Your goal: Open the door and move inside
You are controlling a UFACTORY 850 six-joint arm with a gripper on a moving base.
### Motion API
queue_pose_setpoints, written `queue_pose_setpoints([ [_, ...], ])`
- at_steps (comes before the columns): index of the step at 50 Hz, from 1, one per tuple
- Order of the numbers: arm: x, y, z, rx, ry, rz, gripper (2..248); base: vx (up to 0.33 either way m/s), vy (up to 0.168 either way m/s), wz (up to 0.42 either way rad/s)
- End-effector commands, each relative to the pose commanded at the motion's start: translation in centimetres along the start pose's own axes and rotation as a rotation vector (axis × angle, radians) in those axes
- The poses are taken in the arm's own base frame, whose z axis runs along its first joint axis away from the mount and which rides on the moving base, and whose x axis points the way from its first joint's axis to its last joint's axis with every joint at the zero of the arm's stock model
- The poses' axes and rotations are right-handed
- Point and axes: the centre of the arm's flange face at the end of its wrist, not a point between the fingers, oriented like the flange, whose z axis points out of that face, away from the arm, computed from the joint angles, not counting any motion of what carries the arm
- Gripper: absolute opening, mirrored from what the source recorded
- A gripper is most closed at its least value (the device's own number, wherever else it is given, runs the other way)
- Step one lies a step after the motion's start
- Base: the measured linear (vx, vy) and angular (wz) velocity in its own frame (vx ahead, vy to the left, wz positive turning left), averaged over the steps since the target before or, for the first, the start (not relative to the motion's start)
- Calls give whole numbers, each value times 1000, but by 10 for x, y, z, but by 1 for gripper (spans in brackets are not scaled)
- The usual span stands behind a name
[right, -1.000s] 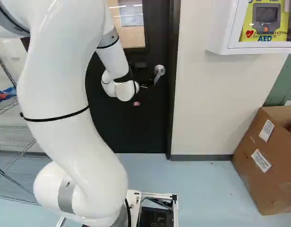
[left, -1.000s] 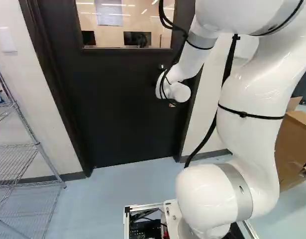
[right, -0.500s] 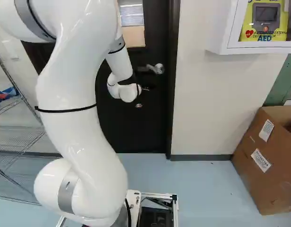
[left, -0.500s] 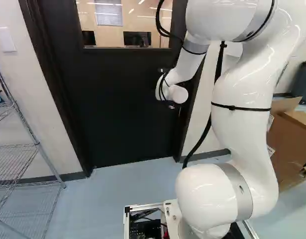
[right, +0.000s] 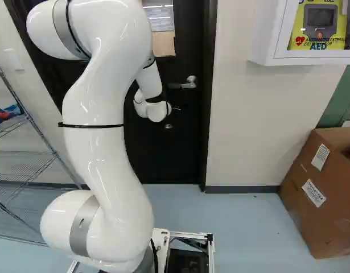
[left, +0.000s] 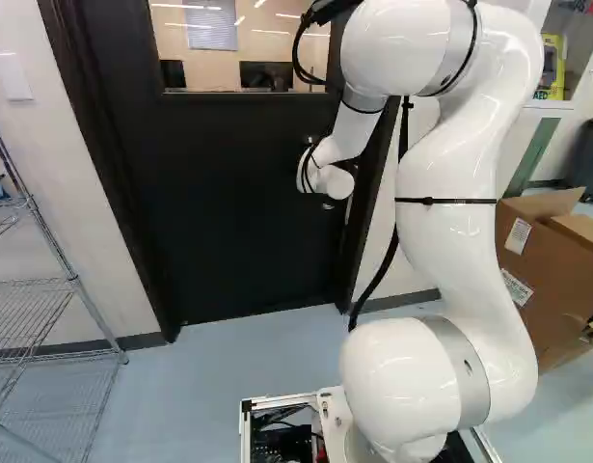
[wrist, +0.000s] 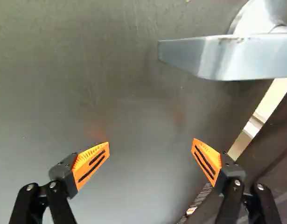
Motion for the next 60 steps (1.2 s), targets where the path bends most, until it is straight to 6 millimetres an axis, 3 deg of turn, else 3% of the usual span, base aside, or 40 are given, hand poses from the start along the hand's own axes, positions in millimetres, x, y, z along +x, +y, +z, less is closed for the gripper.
queue_pose_setpoints([
  [28,4,-9,55,-59,39,68,247,0,0,0],
  [60,6,-40,114,-34,91,82,247,0,0,0],
])
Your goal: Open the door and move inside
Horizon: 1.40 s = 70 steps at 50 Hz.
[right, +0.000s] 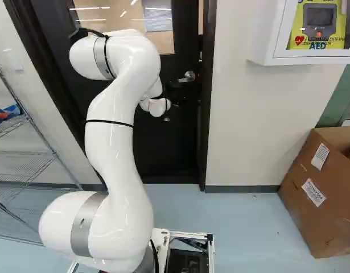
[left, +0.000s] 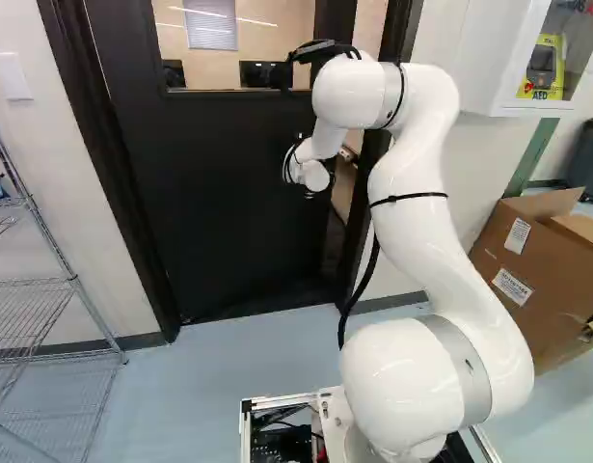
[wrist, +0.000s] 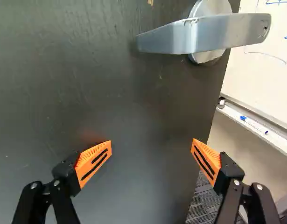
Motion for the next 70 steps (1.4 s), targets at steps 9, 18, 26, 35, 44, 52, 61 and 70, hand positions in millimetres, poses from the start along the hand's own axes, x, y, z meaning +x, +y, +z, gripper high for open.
queue_pose_setpoints([
  [9,-2,-11,15,13,15,1,247,0,0,0],
  [18,-5,-21,30,27,31,2,247,0,0,0],
  [26,-8,-30,42,38,45,3,247,0,0,0],
  [35,-10,-41,55,51,60,5,247,0,0,0],
  [44,-13,-51,66,63,75,6,247,0,0,0],
  [52,-16,-60,75,74,88,8,247,0,0,0],
  [61,-19,-70,85,87,103,10,247,0,0,0],
  [70,-22,-79,93,98,116,12,247,0,0,0],
])
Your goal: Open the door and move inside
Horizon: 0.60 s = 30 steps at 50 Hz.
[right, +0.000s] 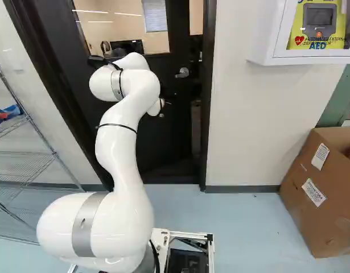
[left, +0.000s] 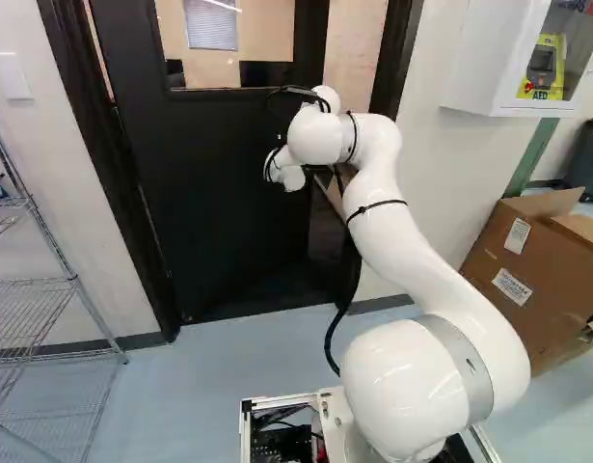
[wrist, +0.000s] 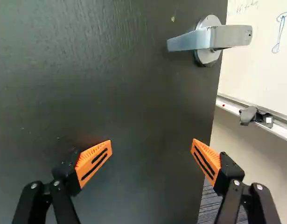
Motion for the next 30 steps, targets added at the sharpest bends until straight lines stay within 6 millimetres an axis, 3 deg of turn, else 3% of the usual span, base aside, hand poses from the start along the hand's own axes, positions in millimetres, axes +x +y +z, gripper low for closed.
queue_pose_setpoints([
  [15,-1,-1,1,1,2,0,247,0,0,0],
  [30,7,16,-16,-21,-24,-3,247,0,0,0],
])
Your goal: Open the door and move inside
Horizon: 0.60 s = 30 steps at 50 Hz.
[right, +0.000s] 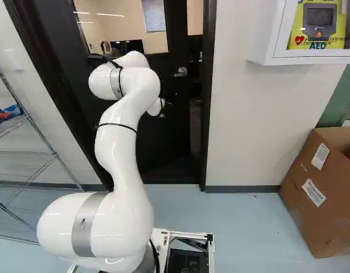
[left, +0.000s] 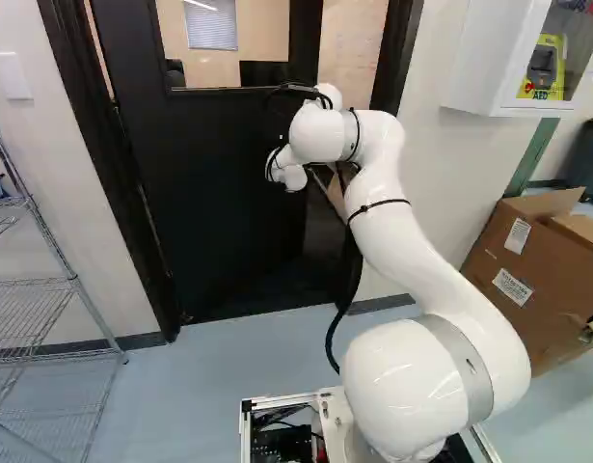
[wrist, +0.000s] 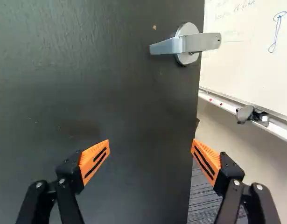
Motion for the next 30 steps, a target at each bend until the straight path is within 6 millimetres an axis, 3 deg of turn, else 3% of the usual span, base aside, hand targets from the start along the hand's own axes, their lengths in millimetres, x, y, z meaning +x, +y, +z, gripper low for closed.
queue_pose_setpoints([
  [30,16,34,-50,-46,-62,-7,247,0,0,0],
])
